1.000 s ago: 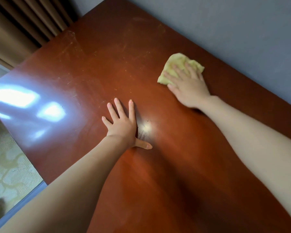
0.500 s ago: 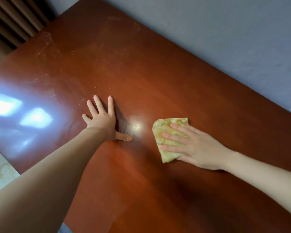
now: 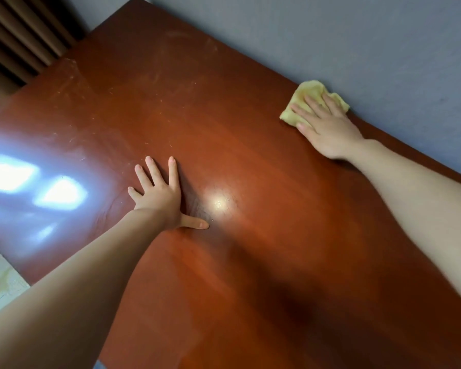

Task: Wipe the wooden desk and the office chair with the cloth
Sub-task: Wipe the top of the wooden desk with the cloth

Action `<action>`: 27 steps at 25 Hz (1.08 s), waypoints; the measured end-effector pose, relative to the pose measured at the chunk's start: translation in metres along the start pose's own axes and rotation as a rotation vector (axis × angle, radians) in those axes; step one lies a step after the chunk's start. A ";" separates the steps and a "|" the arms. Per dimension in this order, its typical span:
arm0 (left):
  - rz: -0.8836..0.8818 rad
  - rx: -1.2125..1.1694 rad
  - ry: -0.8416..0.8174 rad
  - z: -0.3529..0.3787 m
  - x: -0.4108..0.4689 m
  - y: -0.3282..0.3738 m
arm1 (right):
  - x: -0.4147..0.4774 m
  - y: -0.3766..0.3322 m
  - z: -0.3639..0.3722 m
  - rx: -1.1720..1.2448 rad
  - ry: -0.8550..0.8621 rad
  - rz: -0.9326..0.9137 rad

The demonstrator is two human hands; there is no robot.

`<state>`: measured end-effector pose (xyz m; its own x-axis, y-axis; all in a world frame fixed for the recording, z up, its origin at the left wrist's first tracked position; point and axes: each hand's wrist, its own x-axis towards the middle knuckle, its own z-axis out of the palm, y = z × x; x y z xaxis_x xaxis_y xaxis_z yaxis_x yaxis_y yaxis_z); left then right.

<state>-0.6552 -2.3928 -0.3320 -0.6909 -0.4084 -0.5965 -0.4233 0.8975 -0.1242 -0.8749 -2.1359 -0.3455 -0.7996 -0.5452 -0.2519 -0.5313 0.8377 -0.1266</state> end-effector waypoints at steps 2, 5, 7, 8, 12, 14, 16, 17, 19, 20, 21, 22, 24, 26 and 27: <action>0.004 0.006 0.021 -0.001 -0.003 -0.001 | 0.014 -0.026 0.002 0.045 0.021 0.150; 0.016 0.004 0.055 -0.002 -0.006 -0.004 | 0.012 -0.057 0.010 0.088 -0.006 0.227; 0.029 -0.049 0.056 -0.006 -0.007 -0.007 | 0.002 -0.073 0.016 0.078 -0.043 0.178; 0.040 -0.090 0.056 -0.008 -0.007 -0.010 | -0.006 -0.082 0.019 0.072 -0.057 0.153; 0.102 -0.133 0.119 -0.001 -0.031 -0.030 | -0.052 -0.129 0.036 0.048 -0.093 0.044; 0.151 -0.100 0.165 0.015 -0.055 -0.044 | -0.080 -0.150 0.046 0.027 -0.088 -0.017; 0.196 -0.078 0.173 0.034 -0.079 -0.058 | -0.108 -0.165 0.056 0.014 -0.084 -0.077; 0.214 -0.076 0.164 0.044 -0.093 -0.066 | -0.125 -0.174 0.062 0.009 -0.089 -0.100; 0.227 -0.074 0.146 0.065 -0.118 -0.081 | -0.157 -0.188 0.073 -0.002 -0.099 -0.138; 0.229 -0.075 0.141 0.074 -0.130 -0.088 | -0.173 -0.195 0.078 -0.008 -0.104 -0.152; 0.230 -0.076 0.138 0.084 -0.143 -0.096 | -0.191 -0.204 0.083 -0.021 -0.109 -0.169; 0.231 -0.078 0.138 0.093 -0.155 -0.104 | -0.208 -0.213 0.088 -0.039 -0.115 -0.186; 0.230 -0.094 0.150 0.109 -0.175 -0.119 | -0.237 -0.228 0.098 -0.067 -0.120 -0.215; 0.233 -0.113 0.162 0.123 -0.194 -0.134 | -0.265 -0.242 0.106 -0.074 -0.121 -0.240; 0.234 -0.117 0.167 0.129 -0.202 -0.142 | -0.279 -0.248 0.111 -0.082 -0.120 -0.259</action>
<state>-0.3796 -2.4160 -0.2965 -0.8600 -0.2236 -0.4587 -0.2997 0.9488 0.0994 -0.4891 -2.1877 -0.3500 -0.5982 -0.7285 -0.3338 -0.7379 0.6632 -0.1249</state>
